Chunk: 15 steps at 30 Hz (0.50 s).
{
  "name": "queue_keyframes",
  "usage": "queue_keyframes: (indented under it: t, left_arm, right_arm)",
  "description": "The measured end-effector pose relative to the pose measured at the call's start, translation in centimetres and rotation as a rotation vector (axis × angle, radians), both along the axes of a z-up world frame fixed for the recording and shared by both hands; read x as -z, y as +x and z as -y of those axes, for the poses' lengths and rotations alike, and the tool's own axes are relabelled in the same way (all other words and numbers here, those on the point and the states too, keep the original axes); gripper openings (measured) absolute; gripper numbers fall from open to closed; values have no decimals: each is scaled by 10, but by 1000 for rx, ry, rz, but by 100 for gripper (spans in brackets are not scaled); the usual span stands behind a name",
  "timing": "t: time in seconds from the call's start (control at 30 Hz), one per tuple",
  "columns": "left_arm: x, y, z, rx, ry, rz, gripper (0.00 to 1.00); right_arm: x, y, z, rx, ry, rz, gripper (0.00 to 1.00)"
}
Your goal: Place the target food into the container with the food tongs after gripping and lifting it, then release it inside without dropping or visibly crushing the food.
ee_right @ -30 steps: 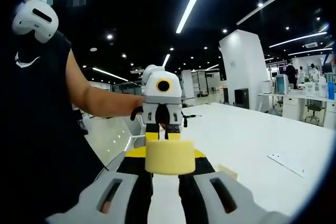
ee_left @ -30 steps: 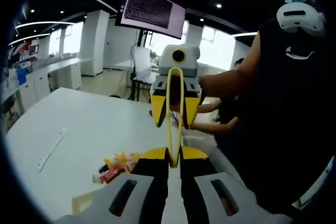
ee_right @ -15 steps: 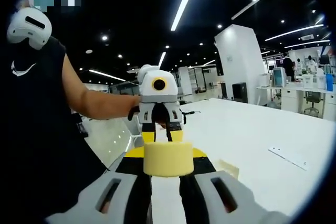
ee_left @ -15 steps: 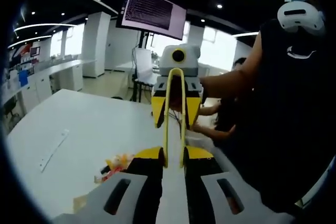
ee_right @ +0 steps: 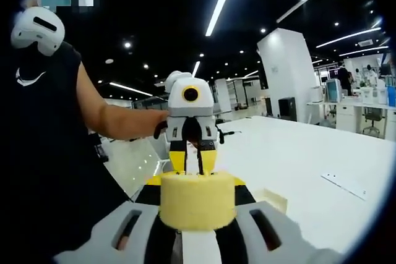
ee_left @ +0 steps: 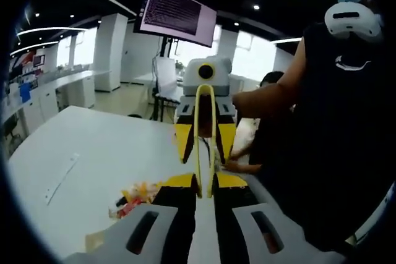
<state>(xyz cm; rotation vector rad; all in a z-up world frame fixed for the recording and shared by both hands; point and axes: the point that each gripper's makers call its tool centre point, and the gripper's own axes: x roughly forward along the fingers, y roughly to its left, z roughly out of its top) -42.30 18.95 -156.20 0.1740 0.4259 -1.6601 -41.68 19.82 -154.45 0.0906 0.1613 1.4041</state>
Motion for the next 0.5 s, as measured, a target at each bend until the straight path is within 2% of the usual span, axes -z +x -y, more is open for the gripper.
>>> queue_keyframes:
  t: [0.07, 0.27, 0.5]
  left_arm:
    - [0, 0, 2, -1, -2, 2, 6]
    - [-10, 2, 9, -11, -62, -13, 6]
    - [-9, 4, 8, -2, -52, -8, 7]
  right_arm:
    - [-3, 2, 0, 9, 14, 3, 29]
    - [-7, 4, -2, 0, 20, 7, 26]
    - [-9, 2, -2, -6, 29, 7, 21]
